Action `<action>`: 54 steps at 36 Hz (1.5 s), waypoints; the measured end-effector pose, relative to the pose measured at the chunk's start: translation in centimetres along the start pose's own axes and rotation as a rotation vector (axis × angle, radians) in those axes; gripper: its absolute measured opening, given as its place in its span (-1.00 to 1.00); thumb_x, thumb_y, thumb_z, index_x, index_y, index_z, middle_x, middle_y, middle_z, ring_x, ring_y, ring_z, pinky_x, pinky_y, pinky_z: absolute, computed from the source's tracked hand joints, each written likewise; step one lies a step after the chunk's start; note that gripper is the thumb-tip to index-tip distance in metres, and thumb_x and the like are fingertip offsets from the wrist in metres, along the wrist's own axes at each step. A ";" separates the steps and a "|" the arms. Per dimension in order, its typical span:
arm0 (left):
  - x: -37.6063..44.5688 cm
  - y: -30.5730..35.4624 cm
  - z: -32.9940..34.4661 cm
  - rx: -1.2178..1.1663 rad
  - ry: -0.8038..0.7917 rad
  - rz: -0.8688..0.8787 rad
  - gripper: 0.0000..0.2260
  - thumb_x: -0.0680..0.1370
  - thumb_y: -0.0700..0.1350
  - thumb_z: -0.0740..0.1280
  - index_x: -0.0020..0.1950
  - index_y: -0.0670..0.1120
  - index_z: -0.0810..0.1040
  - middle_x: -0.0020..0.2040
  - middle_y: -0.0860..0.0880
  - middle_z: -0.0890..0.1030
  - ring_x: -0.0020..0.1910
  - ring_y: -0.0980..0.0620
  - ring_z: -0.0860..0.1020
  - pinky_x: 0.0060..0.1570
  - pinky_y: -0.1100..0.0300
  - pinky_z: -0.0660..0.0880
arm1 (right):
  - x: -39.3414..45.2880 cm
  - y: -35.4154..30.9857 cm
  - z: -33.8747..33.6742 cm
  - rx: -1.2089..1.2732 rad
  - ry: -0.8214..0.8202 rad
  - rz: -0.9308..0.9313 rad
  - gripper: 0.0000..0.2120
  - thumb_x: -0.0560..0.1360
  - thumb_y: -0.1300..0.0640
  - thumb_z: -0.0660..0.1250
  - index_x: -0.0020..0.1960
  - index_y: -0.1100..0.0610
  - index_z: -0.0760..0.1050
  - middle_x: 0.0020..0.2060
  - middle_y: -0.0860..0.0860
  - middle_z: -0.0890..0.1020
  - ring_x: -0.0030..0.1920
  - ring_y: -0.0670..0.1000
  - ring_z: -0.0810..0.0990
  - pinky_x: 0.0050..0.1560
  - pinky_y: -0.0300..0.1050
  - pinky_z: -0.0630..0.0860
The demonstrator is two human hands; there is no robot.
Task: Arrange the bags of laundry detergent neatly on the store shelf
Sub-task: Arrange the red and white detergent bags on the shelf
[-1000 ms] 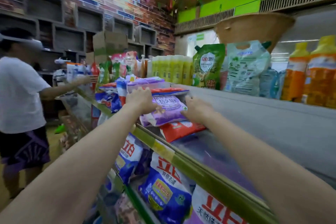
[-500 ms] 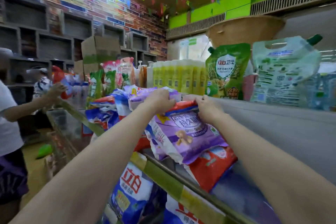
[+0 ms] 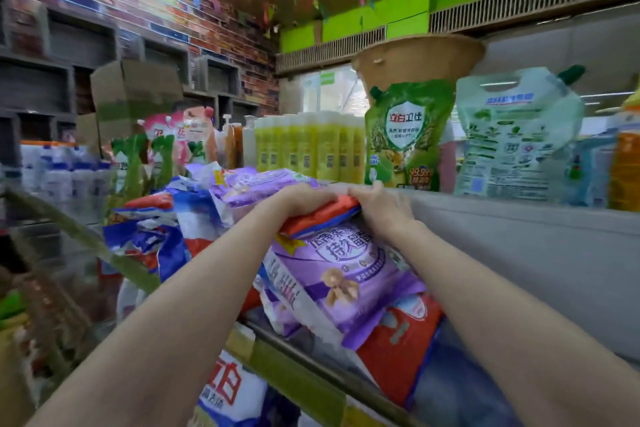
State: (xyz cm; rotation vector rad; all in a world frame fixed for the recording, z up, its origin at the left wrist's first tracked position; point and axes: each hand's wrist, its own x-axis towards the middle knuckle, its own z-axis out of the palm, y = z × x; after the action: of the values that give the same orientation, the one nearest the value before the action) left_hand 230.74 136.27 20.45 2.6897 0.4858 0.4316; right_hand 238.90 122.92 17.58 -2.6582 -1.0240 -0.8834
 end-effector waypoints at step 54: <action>-17.8 8.9 4.4 -0.650 0.008 -0.411 -0.57 0.55 0.03 0.32 0.36 -0.09 0.35 0.21 -0.12 0.51 -0.04 -0.10 0.60 0.10 0.04 0.54 | -17.5 10.9 -9.5 1.424 -0.368 0.673 -0.81 0.46 0.28 0.24 0.07 0.20 0.46 -0.23 0.14 0.61 -0.48 0.01 0.60 -0.48 -0.11 0.60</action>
State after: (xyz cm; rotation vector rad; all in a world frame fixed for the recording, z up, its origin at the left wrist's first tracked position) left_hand 218.80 120.32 16.08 1.9084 0.7317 0.3941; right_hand 231.22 101.57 15.82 -1.6213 -0.3858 0.4184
